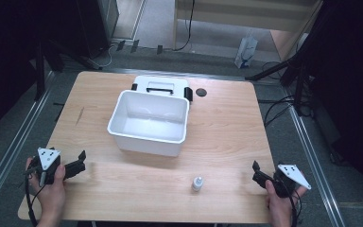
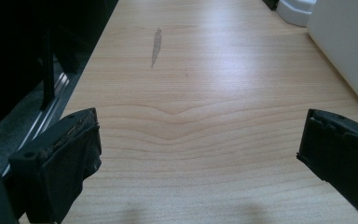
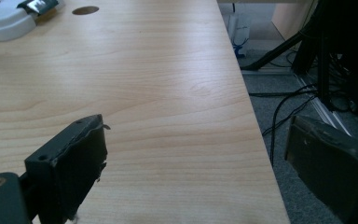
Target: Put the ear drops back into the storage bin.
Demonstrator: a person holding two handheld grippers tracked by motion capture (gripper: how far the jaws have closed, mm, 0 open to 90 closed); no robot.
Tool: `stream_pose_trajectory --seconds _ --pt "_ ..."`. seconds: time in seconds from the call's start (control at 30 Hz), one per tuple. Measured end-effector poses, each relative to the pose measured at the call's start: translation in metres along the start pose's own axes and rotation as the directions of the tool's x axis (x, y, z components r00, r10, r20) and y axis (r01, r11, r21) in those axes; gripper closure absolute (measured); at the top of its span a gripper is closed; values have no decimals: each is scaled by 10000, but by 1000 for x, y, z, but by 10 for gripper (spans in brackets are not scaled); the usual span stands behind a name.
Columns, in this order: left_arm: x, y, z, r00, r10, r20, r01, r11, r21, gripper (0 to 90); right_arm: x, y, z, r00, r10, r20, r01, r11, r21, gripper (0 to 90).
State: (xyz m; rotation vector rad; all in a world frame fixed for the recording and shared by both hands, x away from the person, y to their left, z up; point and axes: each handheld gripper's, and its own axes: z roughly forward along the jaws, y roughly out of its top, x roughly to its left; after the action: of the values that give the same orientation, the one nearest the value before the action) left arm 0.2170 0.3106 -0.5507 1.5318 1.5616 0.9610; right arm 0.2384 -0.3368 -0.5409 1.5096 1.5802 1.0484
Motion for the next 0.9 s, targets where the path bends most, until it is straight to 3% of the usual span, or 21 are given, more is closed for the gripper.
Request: stream_pose_trajectory --seconds 0.2,0.4,0.47,0.57,0.67,0.77,0.8,0.83,0.9 --pt "-1 0 0 9997 161 187 -161 9999 14 0 5 0 5 9989 -423 211 414 9982 432 49" --pt "-2 0 0 9996 223 191 -222 9997 -59 0 10 2 5 9980 -543 -320 566 9955 758 56" --pt "-2 0 0 9996 204 201 -203 9998 -21 2 13 5 5 9960 -828 -345 852 9933 778 55" --pt "0 1 2 9999 -99 103 99 10000 -3 2 16 10 5 9936 -986 -545 1033 9904 918 59" --pt "1 2 3 9999 -151 37 151 9999 63 2 19 14 4 9914 -1063 -762 1144 9872 1111 73" --pt "0 3 5 10000 -45 81 43 9998 200 2 30 25 1 9836 -1578 -873 1706 9713 1655 101" --pt "0 3 5 10000 -45 81 43 9998 200 2 30 25 1 9836 -1578 -873 1706 9713 1655 101" --pt "-1 2 5 10000 -14 93 13 9998 176 3 35 33 1 9768 -1942 -901 2087 9578 1975 120" --pt "-1 2 4 9999 -19 99 17 9999 160 4 41 41 0 9699 -2201 -1042 2391 9420 2357 121"
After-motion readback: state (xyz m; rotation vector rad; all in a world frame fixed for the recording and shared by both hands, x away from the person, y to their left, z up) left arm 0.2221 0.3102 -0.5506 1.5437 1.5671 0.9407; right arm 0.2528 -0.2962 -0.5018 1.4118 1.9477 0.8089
